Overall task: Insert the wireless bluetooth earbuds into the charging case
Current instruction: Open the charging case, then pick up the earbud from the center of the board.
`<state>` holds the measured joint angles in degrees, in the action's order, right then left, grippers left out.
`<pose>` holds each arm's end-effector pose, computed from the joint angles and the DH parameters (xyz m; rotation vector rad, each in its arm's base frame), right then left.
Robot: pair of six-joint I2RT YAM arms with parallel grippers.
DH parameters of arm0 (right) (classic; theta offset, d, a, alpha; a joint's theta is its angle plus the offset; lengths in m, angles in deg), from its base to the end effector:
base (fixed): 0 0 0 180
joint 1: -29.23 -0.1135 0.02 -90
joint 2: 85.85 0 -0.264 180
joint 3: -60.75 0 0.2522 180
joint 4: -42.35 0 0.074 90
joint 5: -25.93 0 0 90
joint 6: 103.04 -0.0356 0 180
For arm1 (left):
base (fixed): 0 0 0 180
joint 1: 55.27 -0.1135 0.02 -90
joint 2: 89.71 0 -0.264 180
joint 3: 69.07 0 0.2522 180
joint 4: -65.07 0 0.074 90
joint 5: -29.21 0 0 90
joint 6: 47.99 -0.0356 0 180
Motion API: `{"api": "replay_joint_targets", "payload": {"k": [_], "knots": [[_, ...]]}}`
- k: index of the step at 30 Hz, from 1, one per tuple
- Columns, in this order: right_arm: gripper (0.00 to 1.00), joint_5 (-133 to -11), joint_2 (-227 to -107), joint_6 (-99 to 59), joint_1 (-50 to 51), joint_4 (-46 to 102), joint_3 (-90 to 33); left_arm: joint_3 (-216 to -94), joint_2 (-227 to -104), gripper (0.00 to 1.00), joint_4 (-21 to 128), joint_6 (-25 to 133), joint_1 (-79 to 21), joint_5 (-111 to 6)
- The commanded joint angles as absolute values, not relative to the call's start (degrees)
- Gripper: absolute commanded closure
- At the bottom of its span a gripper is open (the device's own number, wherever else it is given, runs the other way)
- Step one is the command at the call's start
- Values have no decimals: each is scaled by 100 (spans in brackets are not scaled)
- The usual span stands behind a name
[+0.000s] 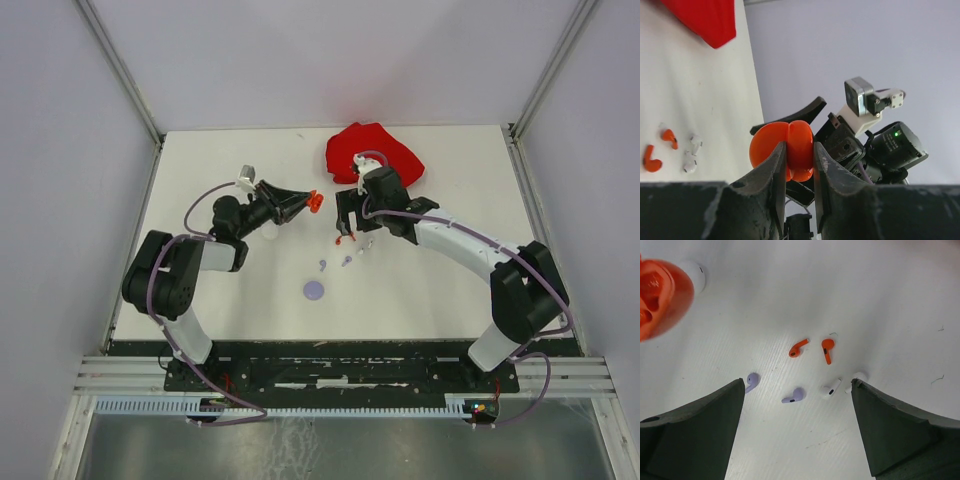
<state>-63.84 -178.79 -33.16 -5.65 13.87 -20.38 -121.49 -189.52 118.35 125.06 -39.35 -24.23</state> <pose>0.2987 0.2080 0.2547 -0.2964 2.3050 0.4929 0.3190 -0.1130 0.1986 -0.4187 1.7501 -1.7866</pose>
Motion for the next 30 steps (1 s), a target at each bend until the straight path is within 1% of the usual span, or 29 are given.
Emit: {"api": "replay_joint_targets", "payload": {"k": [1, 11, 24, 30], "knots": [[7, -6570, -18179, -3061, -623, 963, -2443, -11897, -18790, 97, 12227, 12754, -4362, -2480], [30, -6229, -19127, -2826, -812, 110, -3272, -11592, -18775, 97, 12555, 12911, -4522, -2357], [41, -5674, -19938, -2456, -790, -401, -4096, -11533, -18834, 97, 12637, 12933, -4560, -2265], [43, -5861, -20301, -2327, -696, -567, -4413, -11526, -18824, 97, 12635, 12943, -4593, -2238]]}}
